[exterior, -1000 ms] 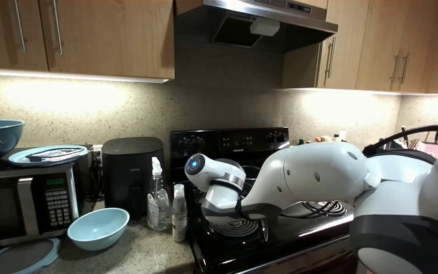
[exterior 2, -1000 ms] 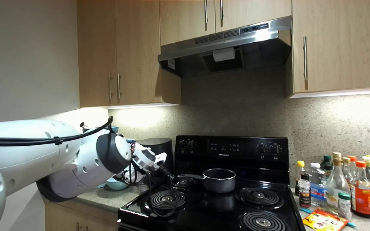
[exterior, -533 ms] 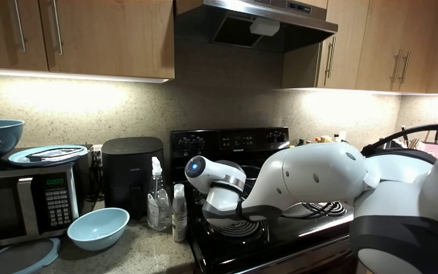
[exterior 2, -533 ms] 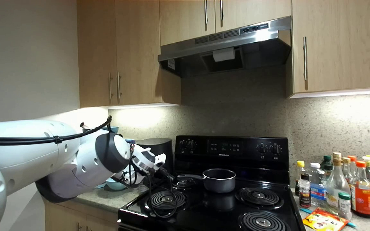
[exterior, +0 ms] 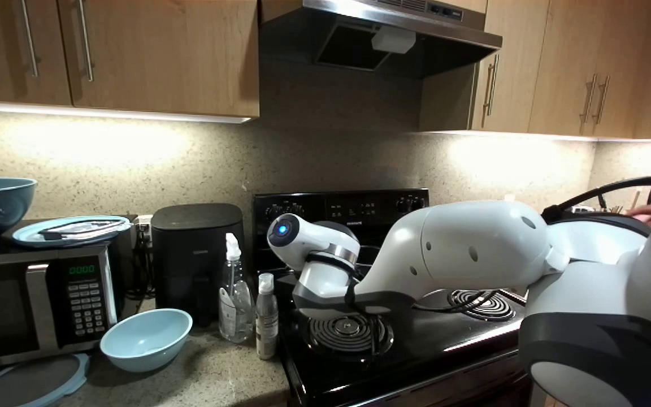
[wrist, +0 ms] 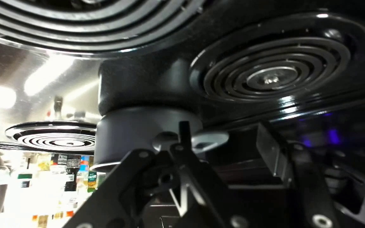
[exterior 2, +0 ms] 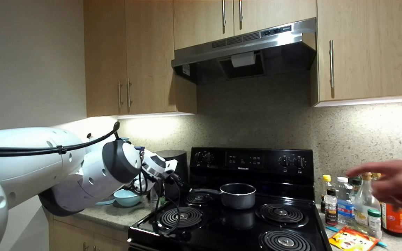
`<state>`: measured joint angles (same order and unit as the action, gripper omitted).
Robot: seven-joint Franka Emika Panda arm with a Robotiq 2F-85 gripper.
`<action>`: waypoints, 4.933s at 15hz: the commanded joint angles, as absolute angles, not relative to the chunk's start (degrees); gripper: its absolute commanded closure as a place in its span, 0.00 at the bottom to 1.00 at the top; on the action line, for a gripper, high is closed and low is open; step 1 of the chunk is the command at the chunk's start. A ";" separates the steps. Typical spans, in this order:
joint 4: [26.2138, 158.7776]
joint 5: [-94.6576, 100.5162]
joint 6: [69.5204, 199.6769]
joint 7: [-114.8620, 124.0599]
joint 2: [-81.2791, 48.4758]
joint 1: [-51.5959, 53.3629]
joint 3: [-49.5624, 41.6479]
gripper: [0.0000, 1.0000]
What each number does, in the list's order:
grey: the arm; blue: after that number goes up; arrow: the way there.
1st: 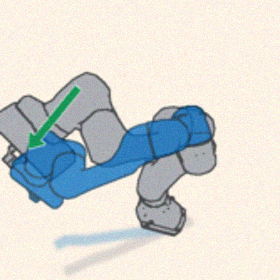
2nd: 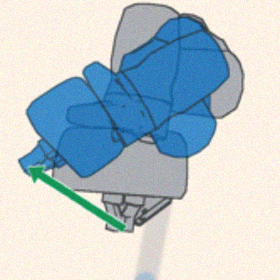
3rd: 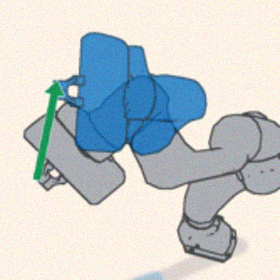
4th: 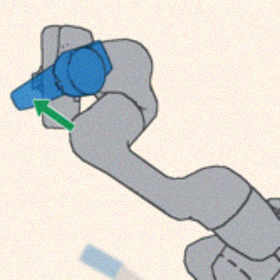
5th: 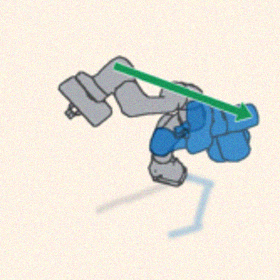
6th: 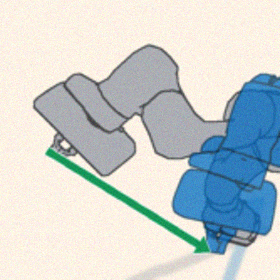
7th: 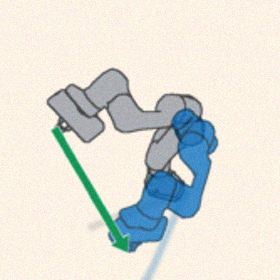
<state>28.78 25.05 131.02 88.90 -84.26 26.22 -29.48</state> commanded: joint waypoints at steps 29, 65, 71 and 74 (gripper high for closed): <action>25.61 25.04 111.57 117.46 -83.76 27.49 -35.07 0.00; 24.98 7.44 125.35 109.05 -80.96 5.01 -14.87 0.00; 25.94 6.85 122.19 100.76 -80.46 3.17 -10.57 0.00; 26.14 7.22 119.91 98.06 -79.87 3.39 -9.90 0.00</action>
